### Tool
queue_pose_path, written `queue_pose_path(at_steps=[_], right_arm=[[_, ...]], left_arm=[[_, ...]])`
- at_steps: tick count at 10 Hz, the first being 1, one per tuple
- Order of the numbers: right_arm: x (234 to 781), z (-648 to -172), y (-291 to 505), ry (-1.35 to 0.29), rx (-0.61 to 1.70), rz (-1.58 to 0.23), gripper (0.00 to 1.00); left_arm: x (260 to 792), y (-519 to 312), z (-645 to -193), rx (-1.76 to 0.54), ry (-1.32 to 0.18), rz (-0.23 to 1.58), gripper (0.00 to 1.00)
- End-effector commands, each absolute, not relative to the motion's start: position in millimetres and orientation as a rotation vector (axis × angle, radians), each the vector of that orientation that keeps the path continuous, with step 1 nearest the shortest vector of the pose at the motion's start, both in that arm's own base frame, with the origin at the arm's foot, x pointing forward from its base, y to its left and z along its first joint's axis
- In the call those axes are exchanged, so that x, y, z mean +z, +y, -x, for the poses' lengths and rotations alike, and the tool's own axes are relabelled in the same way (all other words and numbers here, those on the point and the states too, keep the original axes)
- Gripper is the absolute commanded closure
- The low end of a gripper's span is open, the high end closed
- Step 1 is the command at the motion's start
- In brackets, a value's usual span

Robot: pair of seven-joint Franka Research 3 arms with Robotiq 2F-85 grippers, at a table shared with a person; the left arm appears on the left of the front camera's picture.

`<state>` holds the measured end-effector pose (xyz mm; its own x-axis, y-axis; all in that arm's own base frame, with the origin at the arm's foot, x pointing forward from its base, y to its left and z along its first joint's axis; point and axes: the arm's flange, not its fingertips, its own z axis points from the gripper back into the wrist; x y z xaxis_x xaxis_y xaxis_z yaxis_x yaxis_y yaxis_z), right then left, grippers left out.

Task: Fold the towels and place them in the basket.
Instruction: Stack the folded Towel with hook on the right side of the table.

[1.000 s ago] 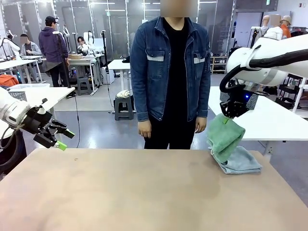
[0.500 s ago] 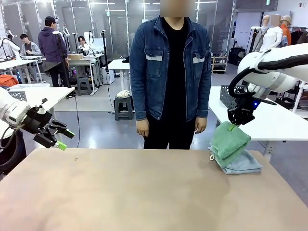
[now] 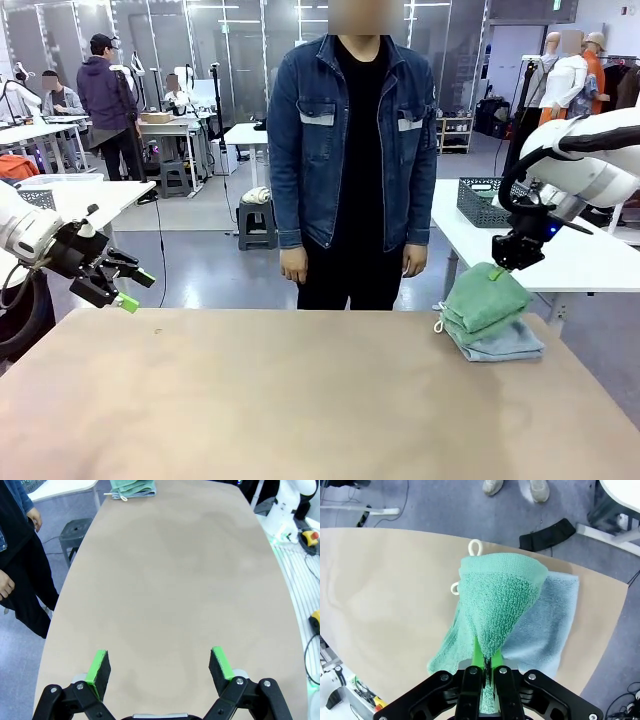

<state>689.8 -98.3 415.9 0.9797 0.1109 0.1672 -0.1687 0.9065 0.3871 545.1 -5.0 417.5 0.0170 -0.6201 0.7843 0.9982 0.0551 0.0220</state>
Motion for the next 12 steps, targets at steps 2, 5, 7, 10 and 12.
queue_pose_path(at_steps=[2, 5, 7, 10, 12], right_arm=[[404.4, -689.1, -114.7, -0.157, 0.128, -0.453, 0.94], [384.9, -690.9, -126.8, -0.117, 0.061, -0.492, 0.89], [375.8, -689.9, -131.4, -0.067, 0.008, -0.495, 0.70], [388.0, -687.3, -132.4, 0.003, -0.054, -0.398, 0.52], [397.0, -689.4, -134.1, 0.024, -0.092, -0.302, 0.32]], left_arm=[[417.7, -6.0, -545.9, -1.412, -0.736, 0.655, 0.00], [417.7, -6.0, -545.9, -1.412, -0.736, 0.655, 0.00], [417.7, -6.0, -545.9, -1.412, -0.736, 0.655, 0.00], [417.7, -6.0, -545.9, -1.412, -0.736, 0.655, 0.00], [417.7, -6.0, -545.9, -1.412, -0.736, 0.655, 0.00]])
